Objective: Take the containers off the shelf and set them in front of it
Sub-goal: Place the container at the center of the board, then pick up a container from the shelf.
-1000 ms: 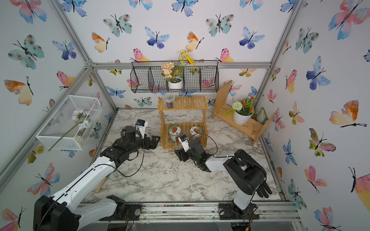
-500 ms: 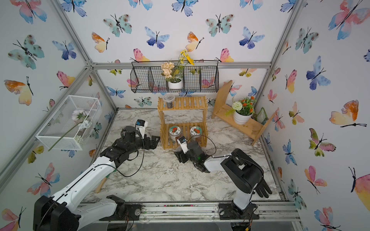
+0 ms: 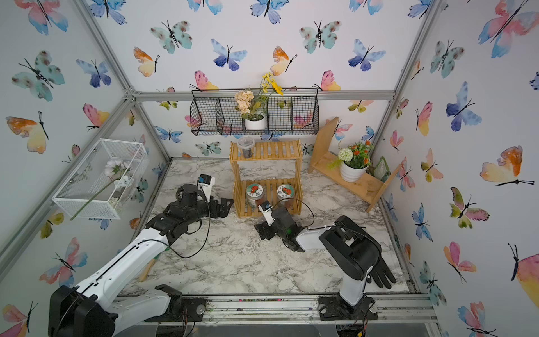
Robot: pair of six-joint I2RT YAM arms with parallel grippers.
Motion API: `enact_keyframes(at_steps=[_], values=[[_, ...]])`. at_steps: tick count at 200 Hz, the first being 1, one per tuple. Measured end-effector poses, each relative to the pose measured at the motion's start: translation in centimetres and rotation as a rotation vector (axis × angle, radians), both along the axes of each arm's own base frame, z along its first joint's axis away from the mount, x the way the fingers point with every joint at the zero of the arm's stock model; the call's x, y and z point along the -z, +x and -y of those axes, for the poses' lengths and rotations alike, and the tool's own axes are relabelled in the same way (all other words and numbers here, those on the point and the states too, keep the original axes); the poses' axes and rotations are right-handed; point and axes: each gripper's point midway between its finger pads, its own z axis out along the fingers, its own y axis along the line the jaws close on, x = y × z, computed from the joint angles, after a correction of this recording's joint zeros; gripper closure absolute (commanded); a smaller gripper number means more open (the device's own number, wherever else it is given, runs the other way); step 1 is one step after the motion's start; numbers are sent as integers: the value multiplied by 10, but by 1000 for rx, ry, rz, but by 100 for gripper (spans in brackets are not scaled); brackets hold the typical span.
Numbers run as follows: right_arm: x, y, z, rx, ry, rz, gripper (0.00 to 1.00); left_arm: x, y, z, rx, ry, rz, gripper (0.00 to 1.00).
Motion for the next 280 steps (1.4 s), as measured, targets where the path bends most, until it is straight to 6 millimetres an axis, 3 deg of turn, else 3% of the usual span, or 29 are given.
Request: enact_keyframes(at_steps=[41, 88, 171, 211, 280], values=[[-10, 1, -1, 0, 12, 13, 2, 0, 0, 0, 0, 0, 1, 1], [-51, 4, -5, -2, 67, 56, 2, -7, 6, 3, 10, 9, 18, 1], [-140, 0, -3, -5, 140, 112, 2, -95, 59, 26, 67, 33, 260, 0], [-164, -3, 9, -15, 162, 106, 2, -117, 86, 41, 102, 55, 324, 0], [-191, 13, 46, 8, 203, 66, 2, -148, 114, 67, 180, 24, 393, 0]])
